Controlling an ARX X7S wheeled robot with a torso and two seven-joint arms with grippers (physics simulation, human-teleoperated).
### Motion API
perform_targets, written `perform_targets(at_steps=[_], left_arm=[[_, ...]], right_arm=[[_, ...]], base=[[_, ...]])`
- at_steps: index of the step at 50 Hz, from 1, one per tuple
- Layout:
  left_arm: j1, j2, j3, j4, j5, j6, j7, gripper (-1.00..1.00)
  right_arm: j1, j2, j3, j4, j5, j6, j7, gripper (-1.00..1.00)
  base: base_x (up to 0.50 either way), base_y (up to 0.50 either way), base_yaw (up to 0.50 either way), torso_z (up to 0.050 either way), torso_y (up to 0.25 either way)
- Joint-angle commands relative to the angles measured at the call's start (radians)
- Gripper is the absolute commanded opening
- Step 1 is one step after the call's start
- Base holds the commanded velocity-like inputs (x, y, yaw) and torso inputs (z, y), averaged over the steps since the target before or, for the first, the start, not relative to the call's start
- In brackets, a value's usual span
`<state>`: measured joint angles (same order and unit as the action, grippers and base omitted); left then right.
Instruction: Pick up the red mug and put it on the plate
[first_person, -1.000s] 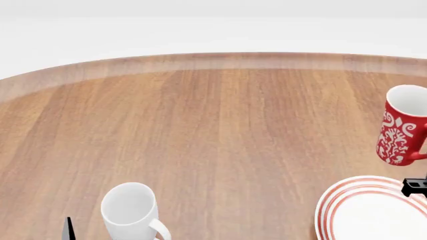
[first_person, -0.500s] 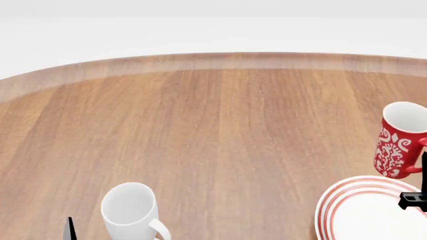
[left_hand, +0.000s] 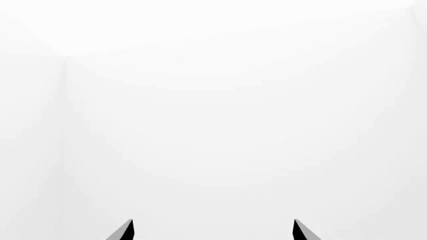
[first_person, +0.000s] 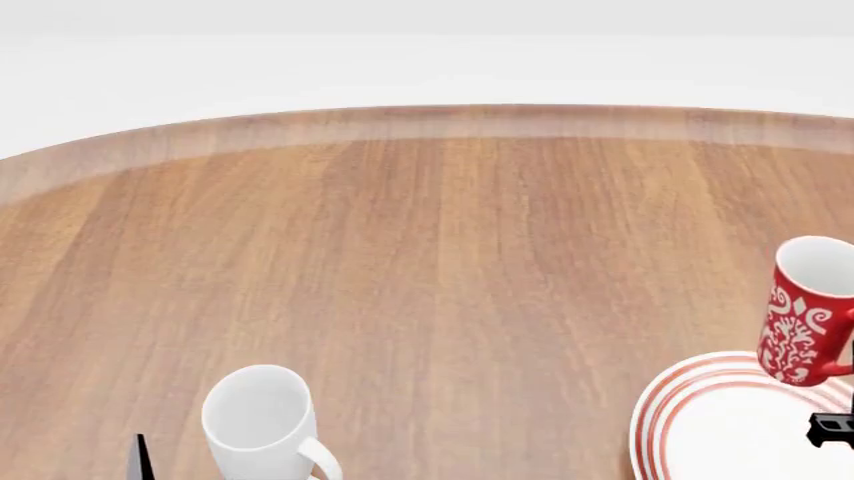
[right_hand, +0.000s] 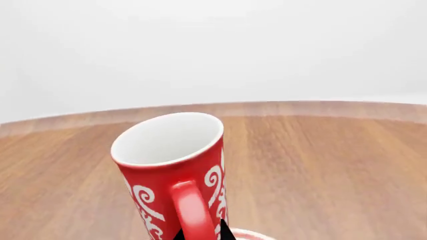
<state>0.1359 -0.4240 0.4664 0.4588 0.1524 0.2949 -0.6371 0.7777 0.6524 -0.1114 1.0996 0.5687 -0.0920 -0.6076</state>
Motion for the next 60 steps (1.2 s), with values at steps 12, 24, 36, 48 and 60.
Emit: perform_targets(at_steps=[12,24,36,48,60], left_arm=[[0.003,-0.006,0.007,0.015,0.026,0.010,-0.007,1.00],[0.007,-0.009,0.009,0.024,0.032,0.013,-0.012,1.00],[0.009,-0.011,0.013,0.031,0.034,0.012,-0.013,1.00],[0.009,-0.012,0.016,0.034,0.040,0.010,-0.015,1.00],[0.010,-0.012,0.019,0.039,0.045,0.005,-0.017,1.00]], right_arm=[[0.056,-0.023,0.002,0.159,-0.036,-0.105,-0.054,-1.00],[0.030,-0.017,0.006,0.111,-0.033,-0.090,-0.040,-1.00],[0.033,-0.017,0.018,0.116,-0.030,-0.107,-0.034,-1.00],[0.035,-0.023,0.024,0.133,-0.031,-0.135,-0.043,-1.00],[0.052,-0.029,0.025,0.190,-0.051,-0.180,-0.049,-1.00]], base=[[0.00,0.00,0.00,0.001,-0.038],[0.00,0.00,0.00,0.005,-0.094],[0.00,0.00,0.00,0.006,-0.094],[0.00,0.00,0.00,0.006,-0.094],[0.00,0.00,0.00,0.006,-0.093]])
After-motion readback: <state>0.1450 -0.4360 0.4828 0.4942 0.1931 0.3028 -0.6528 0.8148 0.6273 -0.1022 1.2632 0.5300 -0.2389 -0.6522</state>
